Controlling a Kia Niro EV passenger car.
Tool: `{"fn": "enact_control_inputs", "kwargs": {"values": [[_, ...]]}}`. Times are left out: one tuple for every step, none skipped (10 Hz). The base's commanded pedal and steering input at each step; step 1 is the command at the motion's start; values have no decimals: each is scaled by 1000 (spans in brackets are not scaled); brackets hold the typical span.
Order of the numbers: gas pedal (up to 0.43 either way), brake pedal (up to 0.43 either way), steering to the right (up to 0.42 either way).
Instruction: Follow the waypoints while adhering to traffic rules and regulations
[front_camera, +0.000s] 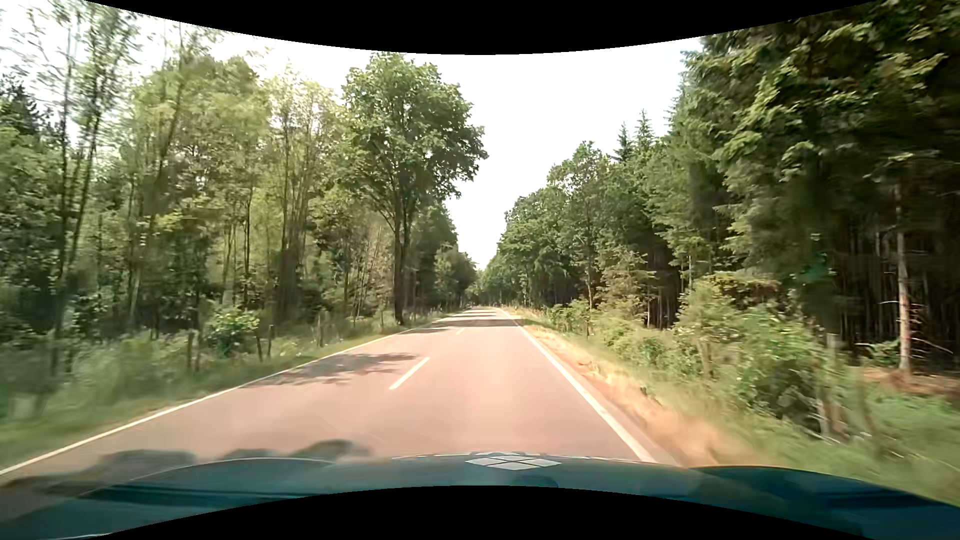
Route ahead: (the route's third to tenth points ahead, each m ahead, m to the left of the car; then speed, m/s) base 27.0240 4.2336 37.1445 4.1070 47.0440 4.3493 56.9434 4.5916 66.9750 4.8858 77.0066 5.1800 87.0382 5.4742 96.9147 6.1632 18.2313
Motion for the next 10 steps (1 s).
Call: {"fn": "enact_control_inputs", "kwargs": {"values": [[189,0,-2],[189,0,-1],[189,0,-1],[189,0,-1],[189,0,-1],[189,0,-1],[189,0,-1],[189,0,-1],[189,0,-1],[177,0,-1]]}}
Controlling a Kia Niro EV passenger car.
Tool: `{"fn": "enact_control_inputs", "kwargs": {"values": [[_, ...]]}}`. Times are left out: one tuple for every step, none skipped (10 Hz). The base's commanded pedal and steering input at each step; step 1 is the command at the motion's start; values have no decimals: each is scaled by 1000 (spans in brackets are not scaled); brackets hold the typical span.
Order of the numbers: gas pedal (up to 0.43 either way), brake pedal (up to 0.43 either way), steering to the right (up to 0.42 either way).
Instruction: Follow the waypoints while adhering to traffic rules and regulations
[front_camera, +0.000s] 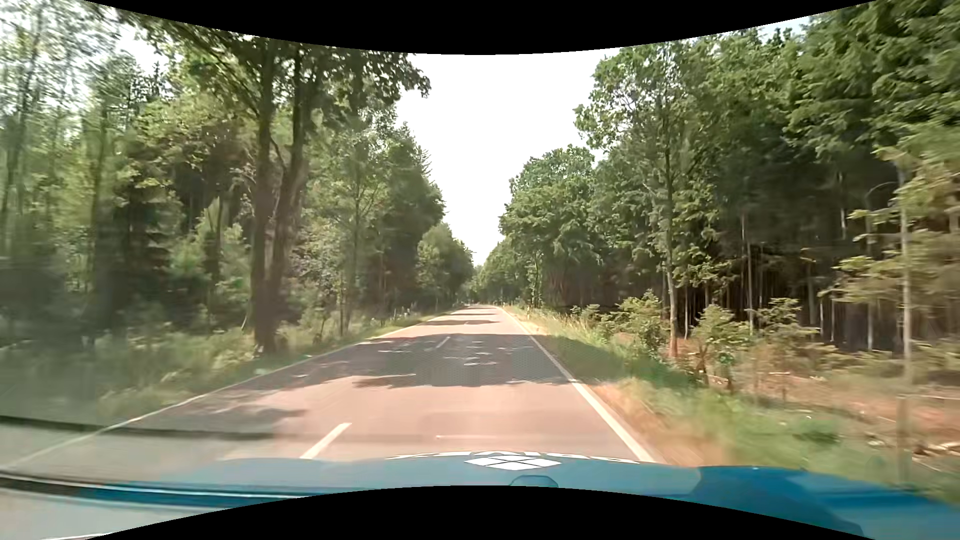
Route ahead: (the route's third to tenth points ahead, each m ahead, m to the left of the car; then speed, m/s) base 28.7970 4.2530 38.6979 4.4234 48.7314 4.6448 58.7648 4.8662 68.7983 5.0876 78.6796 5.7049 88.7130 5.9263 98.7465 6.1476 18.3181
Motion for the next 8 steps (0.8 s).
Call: {"fn": "enact_control_inputs", "kwargs": {"values": [[177,0,-1],[177,0,-2],[177,0,-3],[177,0,-3],[177,0,-3],[177,0,-3],[177,0,-3],[177,0,-3]]}}
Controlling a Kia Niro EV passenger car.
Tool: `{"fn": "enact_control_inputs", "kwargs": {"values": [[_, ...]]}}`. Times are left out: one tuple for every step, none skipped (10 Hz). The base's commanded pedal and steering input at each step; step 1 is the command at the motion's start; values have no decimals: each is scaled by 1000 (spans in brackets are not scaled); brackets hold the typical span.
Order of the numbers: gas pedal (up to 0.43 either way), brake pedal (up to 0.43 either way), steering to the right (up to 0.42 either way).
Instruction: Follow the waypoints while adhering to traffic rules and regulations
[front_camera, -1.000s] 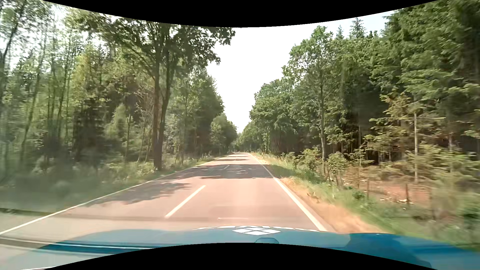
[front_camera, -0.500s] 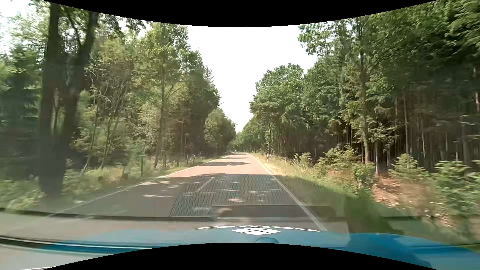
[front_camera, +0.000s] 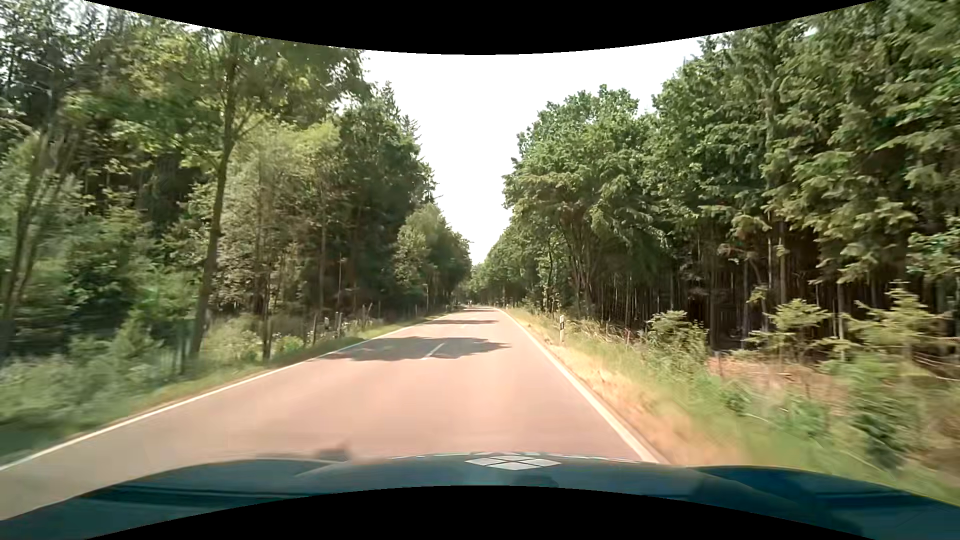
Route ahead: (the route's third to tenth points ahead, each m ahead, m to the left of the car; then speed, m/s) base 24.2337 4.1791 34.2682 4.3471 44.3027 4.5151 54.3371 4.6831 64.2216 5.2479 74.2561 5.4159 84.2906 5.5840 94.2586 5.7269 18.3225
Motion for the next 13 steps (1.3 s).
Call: {"fn": "enact_control_inputs", "kwargs": {"values": [[177,0,-3],[177,0,-2],[177,0,-3],[177,0,-3],[177,0,-2],[177,0,-3],[177,0,-2],[177,0,-2],[177,0,-1],[177,0,-1],[177,0,0],[177,0,1],[177,0,2]]}}
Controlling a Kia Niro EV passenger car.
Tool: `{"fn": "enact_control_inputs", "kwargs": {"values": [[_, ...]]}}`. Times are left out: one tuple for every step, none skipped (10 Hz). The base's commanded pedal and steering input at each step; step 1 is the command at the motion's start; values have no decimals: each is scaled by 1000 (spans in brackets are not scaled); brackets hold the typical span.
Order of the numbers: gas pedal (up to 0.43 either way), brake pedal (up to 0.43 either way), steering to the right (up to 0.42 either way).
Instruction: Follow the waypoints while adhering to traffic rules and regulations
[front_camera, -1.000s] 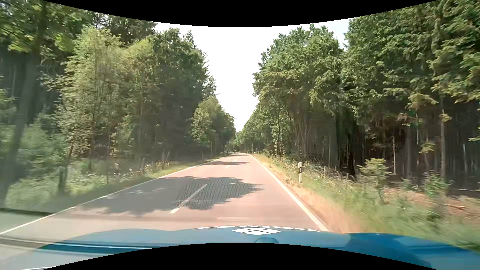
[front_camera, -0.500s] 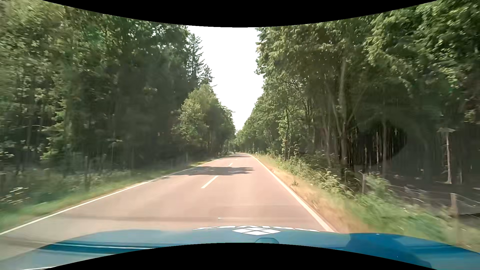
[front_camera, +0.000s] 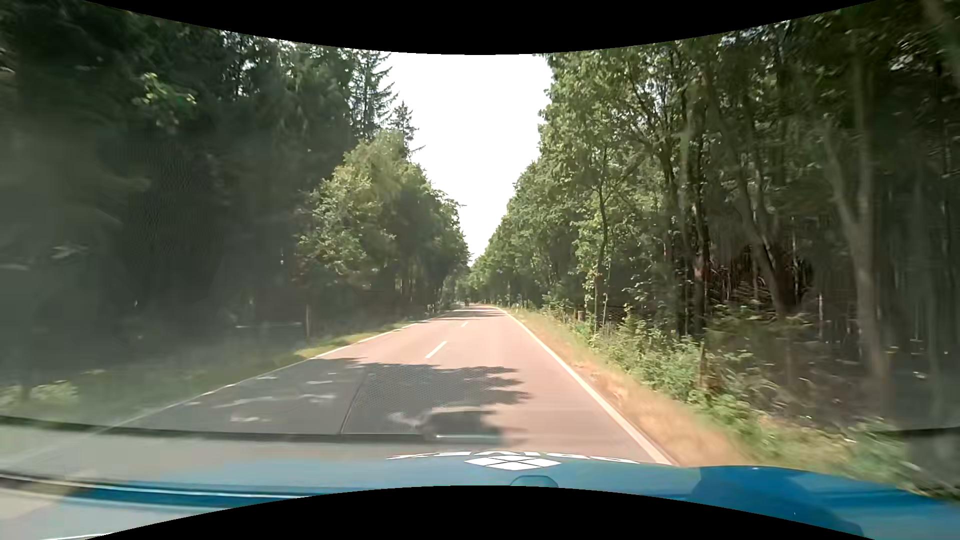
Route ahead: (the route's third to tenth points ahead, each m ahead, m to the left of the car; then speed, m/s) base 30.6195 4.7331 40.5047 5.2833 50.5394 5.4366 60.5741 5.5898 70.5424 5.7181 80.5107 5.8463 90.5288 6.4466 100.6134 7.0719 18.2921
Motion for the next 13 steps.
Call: {"fn": "enact_control_inputs", "kwargs": {"values": [[177,0,2],[177,0,2],[177,0,1],[177,0,0],[177,0,0],[177,0,-1],[177,0,-1],[177,0,-2],[177,0,-2],[177,0,-3],[177,0,-3],[177,0,-5],[177,0,-5]]}}
